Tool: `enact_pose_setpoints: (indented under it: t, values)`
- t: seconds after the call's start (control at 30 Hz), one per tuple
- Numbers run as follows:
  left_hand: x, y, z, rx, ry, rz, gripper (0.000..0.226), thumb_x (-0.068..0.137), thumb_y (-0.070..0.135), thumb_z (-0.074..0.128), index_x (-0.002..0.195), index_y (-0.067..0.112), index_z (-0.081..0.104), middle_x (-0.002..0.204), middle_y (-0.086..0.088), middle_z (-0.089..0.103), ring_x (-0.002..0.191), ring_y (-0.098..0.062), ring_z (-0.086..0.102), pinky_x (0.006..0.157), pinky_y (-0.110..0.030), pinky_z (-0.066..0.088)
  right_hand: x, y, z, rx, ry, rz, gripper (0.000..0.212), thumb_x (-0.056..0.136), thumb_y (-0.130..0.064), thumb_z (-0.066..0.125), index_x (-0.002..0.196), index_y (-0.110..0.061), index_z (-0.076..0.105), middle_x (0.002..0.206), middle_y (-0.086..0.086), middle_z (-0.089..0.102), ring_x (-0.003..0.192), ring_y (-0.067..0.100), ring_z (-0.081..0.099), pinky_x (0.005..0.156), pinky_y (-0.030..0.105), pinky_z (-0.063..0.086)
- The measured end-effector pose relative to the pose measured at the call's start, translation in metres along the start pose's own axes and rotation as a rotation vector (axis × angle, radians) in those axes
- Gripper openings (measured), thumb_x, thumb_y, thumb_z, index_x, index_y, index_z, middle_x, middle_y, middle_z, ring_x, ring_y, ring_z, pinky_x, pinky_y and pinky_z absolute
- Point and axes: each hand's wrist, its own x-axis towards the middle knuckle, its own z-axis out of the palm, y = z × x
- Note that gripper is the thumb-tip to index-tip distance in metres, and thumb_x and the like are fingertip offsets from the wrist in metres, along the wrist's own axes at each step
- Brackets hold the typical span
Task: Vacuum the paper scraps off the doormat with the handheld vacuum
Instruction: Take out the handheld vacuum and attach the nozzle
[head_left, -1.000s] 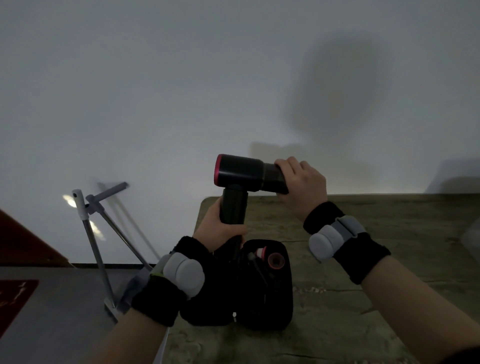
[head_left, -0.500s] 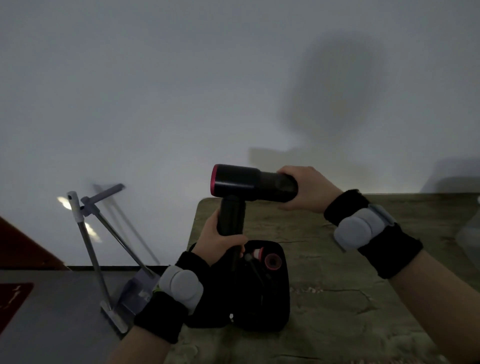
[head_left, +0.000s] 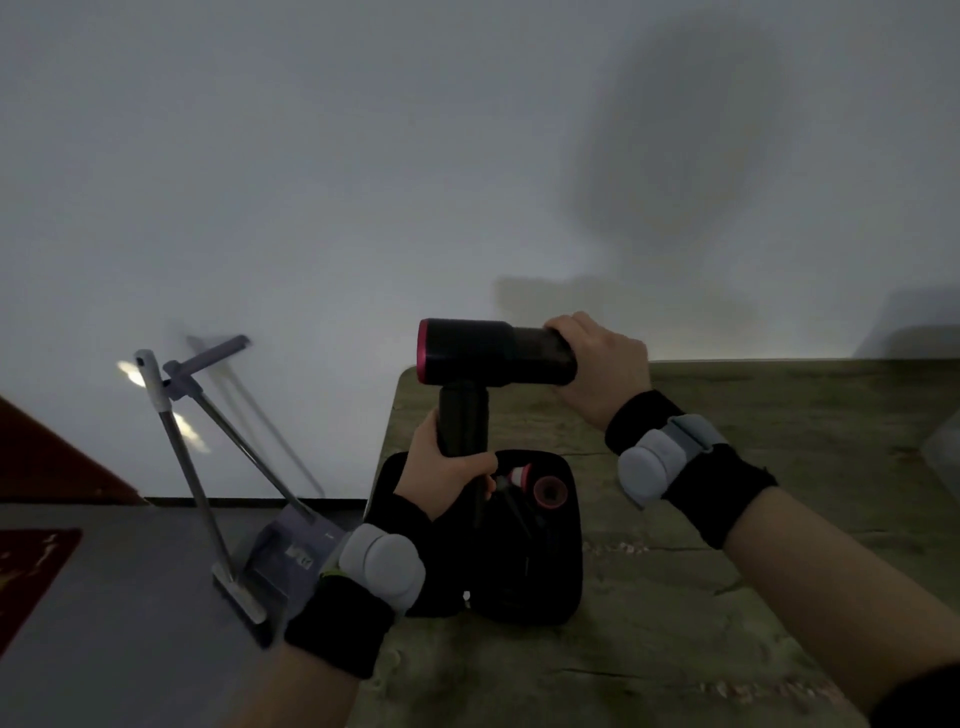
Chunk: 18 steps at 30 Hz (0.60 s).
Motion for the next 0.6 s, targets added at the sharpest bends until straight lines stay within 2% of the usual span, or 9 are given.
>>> enact_pose_setpoints:
  t: [0.1,0.17,0.23,0.3,0.33,0.43,0.53,0.6]
  values:
    - [-0.004,-0.024,-0.008,-0.022,-0.007,-0.09,0.037,0.073,-0.014,0.066,0.096,0.008,0.049,0.07,-0.02,0.055,0.046,-0.029,0.057,0.05,-0.034,0.05,-0.019,-0.005,0.02,0.009,-0.084,0.045,0.036,0.067,-0.014,0.075,0.101,-0.013,0.062,0.088,0.006,0.064,0.063,0.031,0.06,0.054,0.027,0.039]
    - [-0.009,-0.04,-0.012,-0.046,-0.016,-0.176,0.036,0.074,-0.013,0.066,0.099,0.008,0.05,0.067,-0.018,0.056,0.046,-0.029,0.057,0.049,-0.035,0.052,-0.03,-0.011,0.031,0.008,-0.25,0.091,0.039,0.072,-0.019,0.069,0.11,-0.015,0.06,0.101,0.006,0.063,0.087,0.031,0.061,0.071,0.035,0.042]
    - [-0.016,-0.056,-0.017,-0.07,0.006,-0.243,0.039,0.075,-0.014,0.065,0.103,0.008,0.05,0.067,-0.016,0.056,0.045,-0.027,0.056,0.048,-0.035,0.052,-0.043,-0.017,0.045,0.008,-0.451,0.157,0.055,0.075,-0.03,0.068,0.126,-0.017,0.052,0.117,0.006,0.056,0.108,0.03,0.053,0.089,0.039,0.036]
    - [-0.025,-0.072,-0.024,-0.06,0.079,-0.282,0.043,0.074,-0.013,0.065,0.109,0.009,0.05,0.07,-0.017,0.057,0.045,-0.026,0.056,0.048,-0.035,0.052,-0.061,-0.017,0.056,0.026,-0.576,0.302,0.073,0.076,-0.042,0.07,0.137,-0.016,0.04,0.127,0.008,0.048,0.119,0.03,0.045,0.096,0.041,0.034]
    - [-0.027,-0.08,-0.03,-0.053,0.128,-0.305,0.044,0.075,-0.012,0.065,0.11,0.008,0.05,0.07,-0.017,0.057,0.045,-0.026,0.056,0.048,-0.035,0.052,-0.071,-0.016,0.063,0.058,-0.625,0.392,0.072,0.079,-0.044,0.068,0.137,-0.013,0.038,0.128,0.009,0.047,0.119,0.031,0.045,0.096,0.041,0.036]
    - [-0.035,-0.099,-0.049,-0.057,0.263,-0.349,0.041,0.076,-0.01,0.066,0.11,0.005,0.049,0.067,-0.018,0.058,0.045,-0.026,0.057,0.05,-0.035,0.05,-0.102,-0.015,0.09,0.186,-0.812,0.563,0.042,0.088,-0.029,0.062,0.123,-0.009,0.047,0.123,0.011,0.055,0.11,0.03,0.054,0.088,0.035,0.045]
    - [-0.043,-0.111,-0.064,-0.041,0.332,-0.373,0.039,0.076,-0.01,0.066,0.107,0.005,0.049,0.068,-0.018,0.057,0.044,-0.025,0.056,0.051,-0.035,0.051,-0.121,-0.028,0.115,0.158,-0.937,0.582,0.03,0.093,-0.023,0.055,0.12,-0.01,0.052,0.12,0.011,0.057,0.107,0.028,0.057,0.083,0.033,0.047]
    - [-0.049,-0.117,-0.071,-0.029,0.34,-0.38,0.042,0.076,-0.011,0.066,0.11,0.005,0.048,0.071,-0.018,0.057,0.044,-0.023,0.057,0.051,-0.036,0.051,-0.128,-0.037,0.131,0.073,-0.977,0.57,0.017,0.095,-0.021,0.052,0.108,-0.01,0.054,0.113,0.012,0.06,0.1,0.029,0.059,0.079,0.034,0.048]
